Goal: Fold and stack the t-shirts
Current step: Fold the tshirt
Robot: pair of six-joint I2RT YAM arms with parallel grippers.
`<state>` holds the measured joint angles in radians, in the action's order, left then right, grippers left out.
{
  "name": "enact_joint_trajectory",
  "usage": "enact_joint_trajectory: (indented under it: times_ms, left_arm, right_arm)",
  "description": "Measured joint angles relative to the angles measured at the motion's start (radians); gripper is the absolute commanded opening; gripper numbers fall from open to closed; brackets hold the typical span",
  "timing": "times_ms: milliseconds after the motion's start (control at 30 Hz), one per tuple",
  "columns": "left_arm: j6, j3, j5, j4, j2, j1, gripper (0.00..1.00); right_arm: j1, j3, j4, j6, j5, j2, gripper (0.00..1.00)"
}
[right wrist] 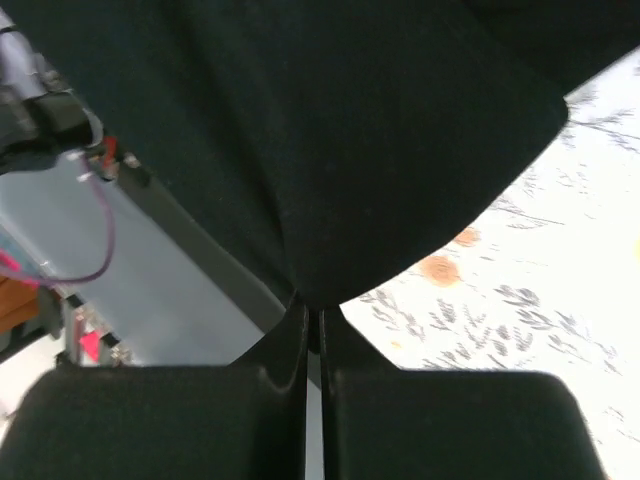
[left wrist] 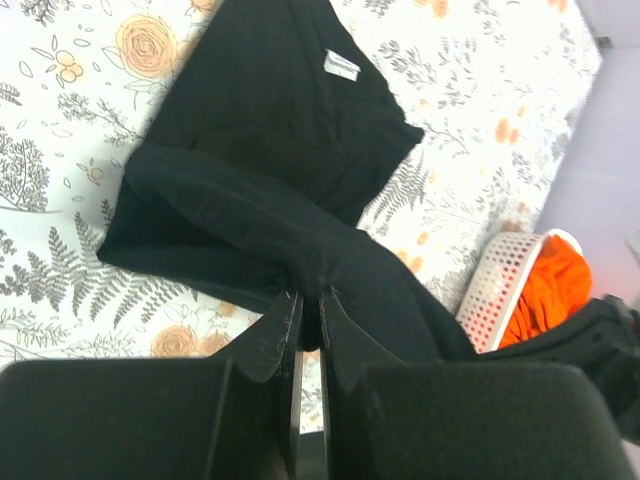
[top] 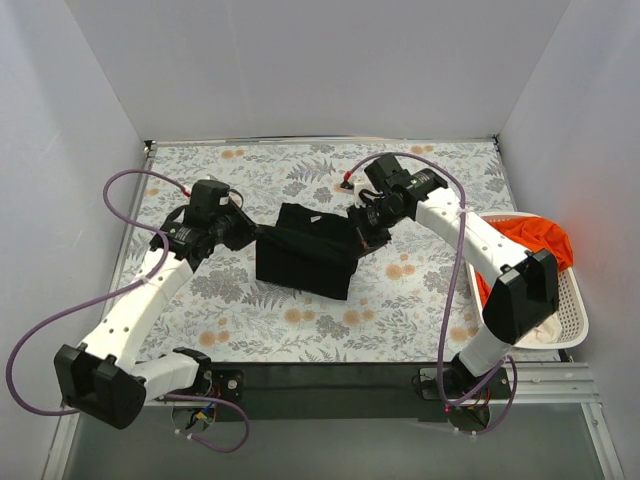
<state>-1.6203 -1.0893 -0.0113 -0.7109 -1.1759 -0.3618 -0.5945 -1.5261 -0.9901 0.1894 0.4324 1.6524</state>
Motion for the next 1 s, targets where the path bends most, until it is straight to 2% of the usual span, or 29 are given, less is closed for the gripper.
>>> enact_joint_trajectory:
  times_ms: [200, 400, 867, 1000]
  left_arm:
    - [-0.01, 0.029, -0.007, -0.008, 0.12, 0.0, 0.0]
    - [-0.026, 0.068, -0.019, -0.015, 0.173, 0.002, 0.0]
    - [-0.046, 0.082, -0.027, -0.041, 0.241, 0.006, 0.0]
    - [-0.047, 0.082, -0.002, -0.045, 0.244, 0.006, 0.0]
  right_arm:
    - [-0.002, 0.122, 0.097, 0.037, 0.147, -0.11, 0.01]
    - [-0.002, 0.184, 0.157, 0.072, 0.228, -0.156, 0.01]
    - [-0.108, 0.298, 0.365, 0.208, 0.29, -0.174, 0.01]
    - [-0.104, 0.306, 0.396, 0.221, 0.278, -0.175, 0.01]
